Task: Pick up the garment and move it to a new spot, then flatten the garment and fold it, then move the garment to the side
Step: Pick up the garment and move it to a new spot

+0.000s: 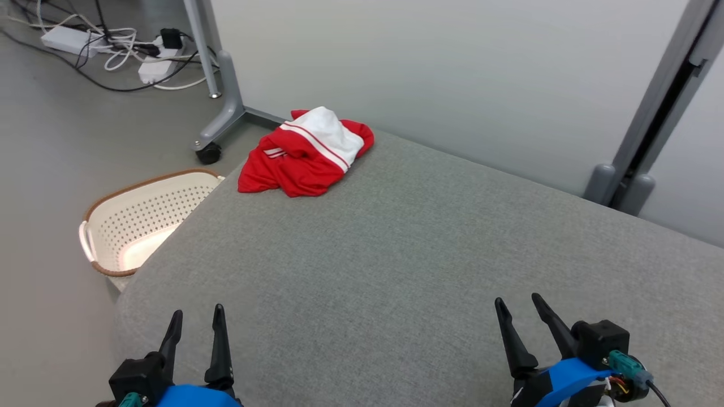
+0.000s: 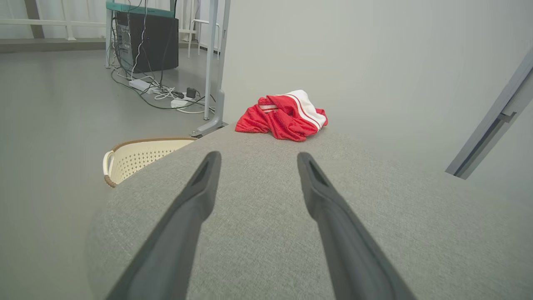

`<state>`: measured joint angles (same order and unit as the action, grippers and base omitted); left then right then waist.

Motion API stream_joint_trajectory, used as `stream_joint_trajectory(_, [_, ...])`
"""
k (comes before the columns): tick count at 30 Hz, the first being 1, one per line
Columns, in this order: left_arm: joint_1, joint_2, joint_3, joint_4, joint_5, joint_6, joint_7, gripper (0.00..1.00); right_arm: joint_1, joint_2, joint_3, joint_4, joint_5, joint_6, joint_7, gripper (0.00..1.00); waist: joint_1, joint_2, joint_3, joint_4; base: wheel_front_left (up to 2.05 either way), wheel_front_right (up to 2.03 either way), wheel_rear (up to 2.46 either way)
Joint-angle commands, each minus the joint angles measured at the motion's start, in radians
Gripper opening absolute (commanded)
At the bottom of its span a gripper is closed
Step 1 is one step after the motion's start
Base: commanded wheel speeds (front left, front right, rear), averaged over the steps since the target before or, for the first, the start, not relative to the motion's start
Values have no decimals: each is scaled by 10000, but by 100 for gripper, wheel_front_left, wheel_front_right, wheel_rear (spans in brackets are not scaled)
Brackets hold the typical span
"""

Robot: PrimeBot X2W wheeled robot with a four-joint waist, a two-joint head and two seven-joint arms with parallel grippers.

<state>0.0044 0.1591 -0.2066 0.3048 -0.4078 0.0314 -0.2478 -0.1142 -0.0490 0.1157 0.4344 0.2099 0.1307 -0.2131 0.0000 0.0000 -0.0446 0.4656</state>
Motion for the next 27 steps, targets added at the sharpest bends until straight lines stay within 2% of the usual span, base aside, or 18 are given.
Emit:
stream_joint_trajectory(1, [76,66,32,-81,-42,36,21,100,68,-27,37,25,32,1,-54,100,0,0,163,207,0,0,0])
stream_joint_trajectory(9, [190,95,273,-639,-197,321,16,100,-306,-34,742,-189,-84,1,156,100,0,0,541,179,0,0,0])
stream_joint_trajectory(15, [-649,283,860,-1188,-402,530,-44,100,-869,-33,440,-802,-861,1,558,100,0,0,1530,-290,0,0,0])
stream_joint_trajectory(19, [-1767,734,1446,-1486,-742,462,88,100,-1328,-34,91,-1439,-1554,1,968,100,0,0,2466,-800,0,0,0])
stream_joint_trajectory(22, [-2971,1301,1900,-1405,-918,402,385,100,-1713,-34,-71,-2061,-1987,1,1347,100,0,0,3304,-1257,0,0,0])
stream_joint_trajectory(27, [-5135,2208,2079,-563,-1142,-118,1058,100,-2242,-28,-77,-3164,-2578,1,1900,100,0,0,4680,-1948,0,0,0])
